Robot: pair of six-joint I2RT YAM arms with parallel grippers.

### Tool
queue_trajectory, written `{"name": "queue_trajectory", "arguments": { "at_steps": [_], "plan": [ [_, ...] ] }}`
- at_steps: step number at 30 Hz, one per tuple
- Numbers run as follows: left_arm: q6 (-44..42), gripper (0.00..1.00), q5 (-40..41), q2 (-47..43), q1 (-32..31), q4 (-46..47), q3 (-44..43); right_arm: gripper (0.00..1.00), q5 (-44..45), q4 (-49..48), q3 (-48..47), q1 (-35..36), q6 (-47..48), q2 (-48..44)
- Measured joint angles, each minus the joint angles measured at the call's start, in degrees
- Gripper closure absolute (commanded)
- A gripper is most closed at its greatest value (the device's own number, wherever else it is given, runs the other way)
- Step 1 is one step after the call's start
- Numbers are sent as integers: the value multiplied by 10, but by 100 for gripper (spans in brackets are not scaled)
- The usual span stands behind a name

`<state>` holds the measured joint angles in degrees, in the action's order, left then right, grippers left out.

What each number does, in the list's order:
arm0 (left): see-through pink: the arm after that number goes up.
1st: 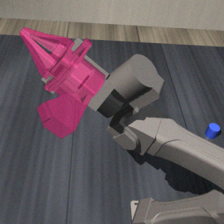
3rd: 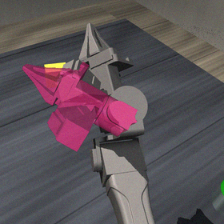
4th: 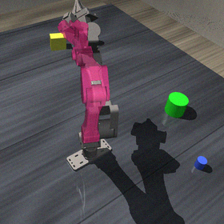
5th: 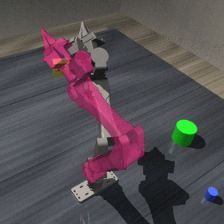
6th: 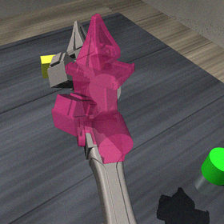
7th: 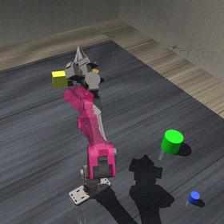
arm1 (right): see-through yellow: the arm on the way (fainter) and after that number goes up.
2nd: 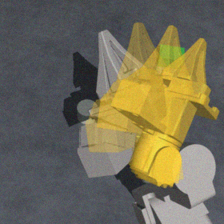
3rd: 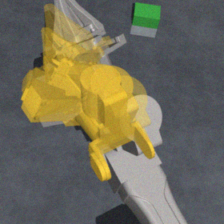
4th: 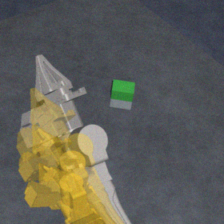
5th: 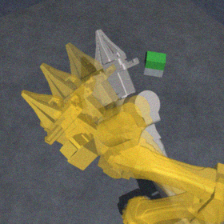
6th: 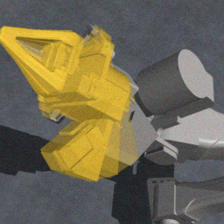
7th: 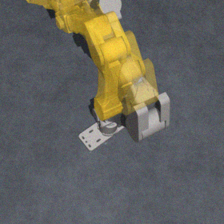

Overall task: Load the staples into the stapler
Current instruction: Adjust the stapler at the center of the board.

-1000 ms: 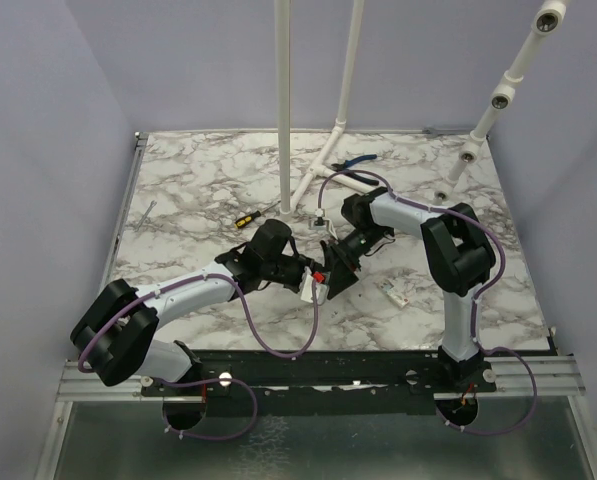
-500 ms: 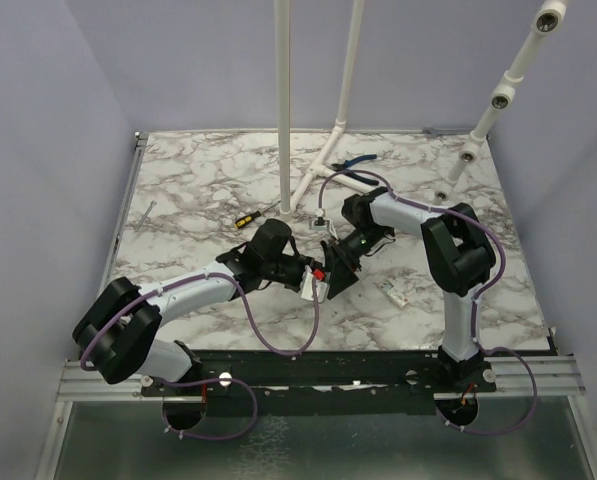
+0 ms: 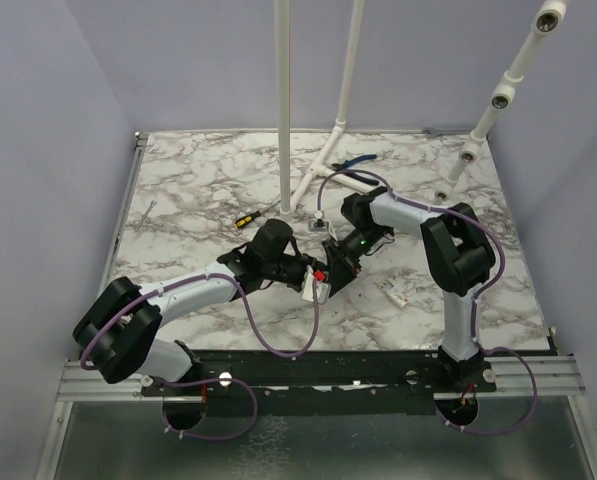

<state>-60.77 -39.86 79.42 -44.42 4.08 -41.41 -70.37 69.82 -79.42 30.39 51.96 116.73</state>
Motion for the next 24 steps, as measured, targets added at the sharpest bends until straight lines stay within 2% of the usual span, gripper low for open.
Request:
{"name": "queue_trajectory", "arguments": {
  "at_steps": [6,9,12,18,24],
  "plan": [
    [-8,41,9,0,2,12,12,100,8,-39,11,2,-37,-3],
    [-11,37,11,0,2,14,18,100,9,-46,12,2,-47,-4],
    [-13,38,13,0,1,14,21,100,10,-53,12,2,-51,-4],
    [-18,48,21,-3,1,15,23,99,10,-57,12,3,-55,-4],
    [-21,54,27,-5,2,8,18,88,11,-60,12,4,-64,-4]
  ]
}}
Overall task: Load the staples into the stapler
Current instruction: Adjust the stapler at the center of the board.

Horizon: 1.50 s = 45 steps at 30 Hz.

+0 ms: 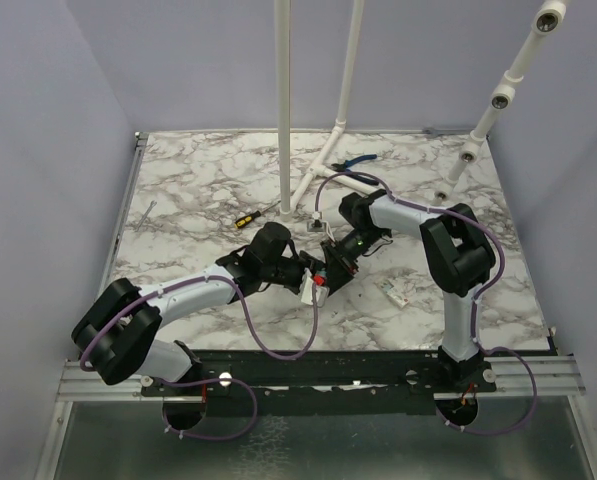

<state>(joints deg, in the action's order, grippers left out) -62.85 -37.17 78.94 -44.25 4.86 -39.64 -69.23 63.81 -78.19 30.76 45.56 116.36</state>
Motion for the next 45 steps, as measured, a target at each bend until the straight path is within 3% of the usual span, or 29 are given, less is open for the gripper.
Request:
{"name": "queue_trajectory", "arguments": {
  "at_steps": [2,13,22,26,36,40,45],
  "plan": [
    [0,56,3,0,0,-5,0,84,5,-11,4,0,-12,-1],
    [1,74,16,21,8,-35,-12,83,24,-23,21,-1,-32,-7],
    [2,54,16,24,8,-43,-18,83,24,-21,21,0,-31,-7],
    [3,53,16,24,8,-43,-18,83,24,-17,19,0,-31,-7],
    [11,63,10,24,8,-43,-18,81,23,-13,19,1,-31,-7],
    [18,51,0,24,8,-43,-18,81,24,-13,19,1,-32,-7],
    [26,47,-9,19,8,-43,-18,81,23,-13,18,1,-35,-7]
  ]
}}
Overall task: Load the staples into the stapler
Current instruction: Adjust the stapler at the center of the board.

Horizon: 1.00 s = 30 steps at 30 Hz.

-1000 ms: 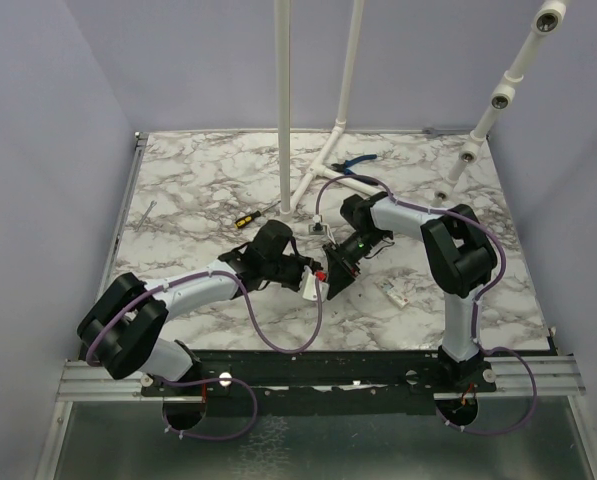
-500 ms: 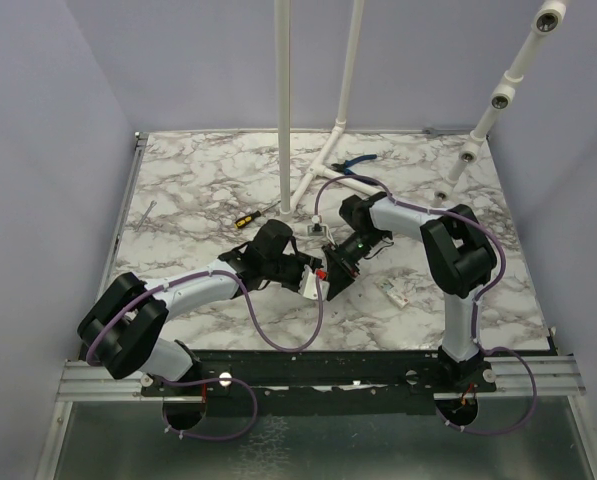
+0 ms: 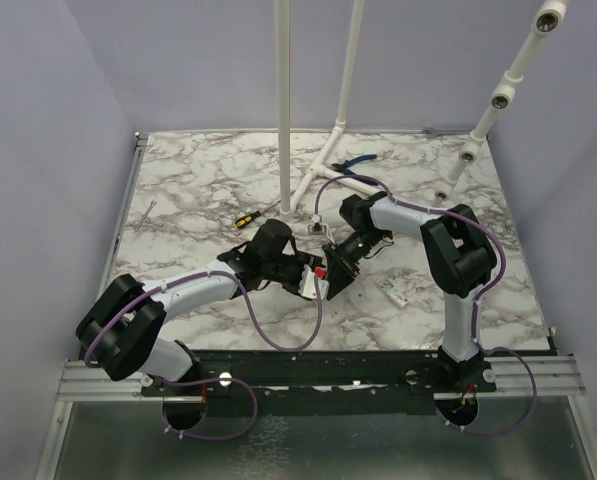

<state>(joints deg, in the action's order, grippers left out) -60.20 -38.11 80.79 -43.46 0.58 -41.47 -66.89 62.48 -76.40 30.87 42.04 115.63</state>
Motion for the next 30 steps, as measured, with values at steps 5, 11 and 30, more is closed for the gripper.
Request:
{"name": "queue_trajectory", "arguments": {
  "at_steps": [5,11,30],
  "plan": [
    [4,53,-1,-4,0,6,0,81,0,0,-4,0,0,3],
    [15,78,-7,-4,0,10,0,70,-1,1,-5,0,0,6],
    [31,100,-32,36,17,16,0,12,27,-19,16,-66,-21,-37]
  ]
}}
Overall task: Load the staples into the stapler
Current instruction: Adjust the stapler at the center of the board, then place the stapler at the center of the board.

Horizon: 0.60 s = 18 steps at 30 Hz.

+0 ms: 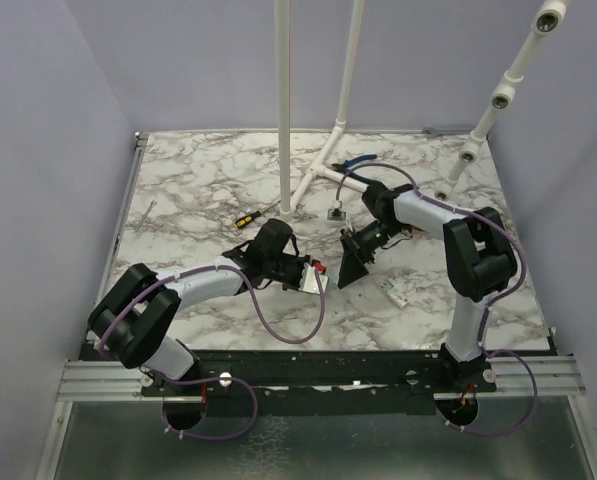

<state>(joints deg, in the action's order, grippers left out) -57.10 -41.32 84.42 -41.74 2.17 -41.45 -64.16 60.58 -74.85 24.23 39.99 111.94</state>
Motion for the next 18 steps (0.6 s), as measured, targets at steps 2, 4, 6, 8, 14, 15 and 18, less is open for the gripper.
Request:
{"name": "queue_trajectory", "arguments": {
  "at_steps": [2,4,6,8,14,15,18],
  "plan": [
    [10,100,-1,13,0,4,0,12,20,-19,12,-15,-12,-26],
    [21,100,-1,31,0,8,0,12,42,-42,31,-29,-23,-59],
    [35,100,-1,51,0,10,-4,12,70,-69,54,-42,-36,-94],
    [49,100,0,75,2,11,-16,12,98,-95,78,-51,-46,-130],
    [91,97,1,131,14,14,-68,13,156,-148,130,-63,-63,-203],
    [100,96,0,140,19,15,-79,13,161,-152,135,-64,-65,-210],
    [116,93,2,156,27,14,-101,13,172,-167,152,-66,-70,-227]
  ]
}}
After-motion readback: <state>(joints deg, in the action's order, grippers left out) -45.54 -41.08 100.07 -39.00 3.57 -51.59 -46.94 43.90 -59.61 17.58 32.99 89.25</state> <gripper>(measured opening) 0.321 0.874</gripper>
